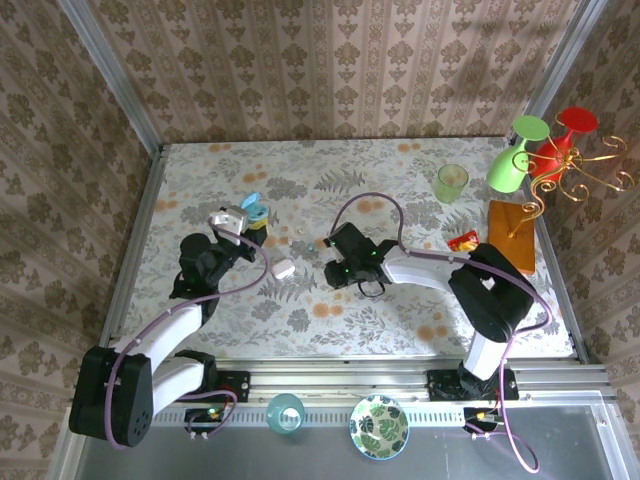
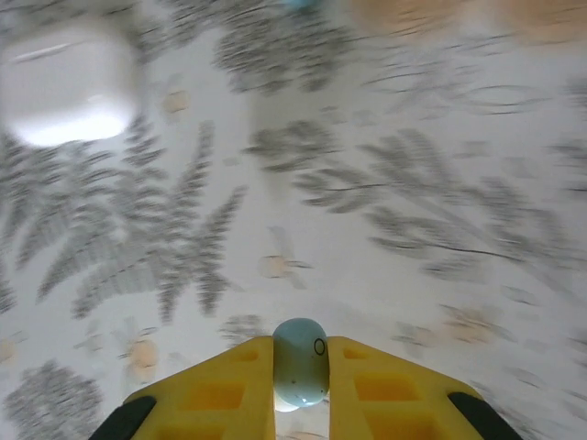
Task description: Insert wireless bluetooth earbuds into charging case
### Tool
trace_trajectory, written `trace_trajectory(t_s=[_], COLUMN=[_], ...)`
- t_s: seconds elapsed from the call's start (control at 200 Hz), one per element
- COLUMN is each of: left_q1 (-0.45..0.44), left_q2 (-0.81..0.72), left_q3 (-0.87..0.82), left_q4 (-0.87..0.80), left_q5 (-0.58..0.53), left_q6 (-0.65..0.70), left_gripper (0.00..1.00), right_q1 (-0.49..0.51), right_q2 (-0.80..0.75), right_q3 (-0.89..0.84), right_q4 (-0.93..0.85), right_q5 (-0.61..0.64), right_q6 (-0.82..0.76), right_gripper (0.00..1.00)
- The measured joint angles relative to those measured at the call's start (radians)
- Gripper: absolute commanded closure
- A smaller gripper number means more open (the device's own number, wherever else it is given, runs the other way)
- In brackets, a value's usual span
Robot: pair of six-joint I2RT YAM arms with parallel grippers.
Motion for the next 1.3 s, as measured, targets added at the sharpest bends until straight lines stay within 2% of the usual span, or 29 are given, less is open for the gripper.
trace_trajectory(t_s=[0.155, 0.27, 0.53, 0.735, 1.3], left_q1=[-0.007, -0.011, -0.023, -0.024, -0.042], left_q2=[0.0, 0.0, 0.003, 0.003, 0.022], left_q3=[0.0, 0.0, 0.001, 0.002, 0.008], left_q4=[-0.014, -0.021, -0.033, -0.036, -0.036], left_q5=[0.0, 0.002, 0.008, 0.008, 0.01], left_q6=[0.0, 0.0, 0.005, 0.011, 0.012], left_gripper=[0.78, 0.77, 0.77, 0.77, 0.77], right_q1=[0.026, 0.046, 0.087, 0.115, 0.139], right_q2=[-0.022, -0.019, 0.071, 0.119, 0.163], right_q3=[0.067, 0.14, 0.289, 0.332, 0.386], right_q4=[-0.167, -0.301, -0.51, -0.595, -0.672], right_q5=[0.299, 0.475, 0.694, 0.769, 0.812], right_q6=[0.054, 0.098, 0.155, 0.178, 0.127], right_gripper=[0.84, 0.83, 0.83, 0.84, 0.83])
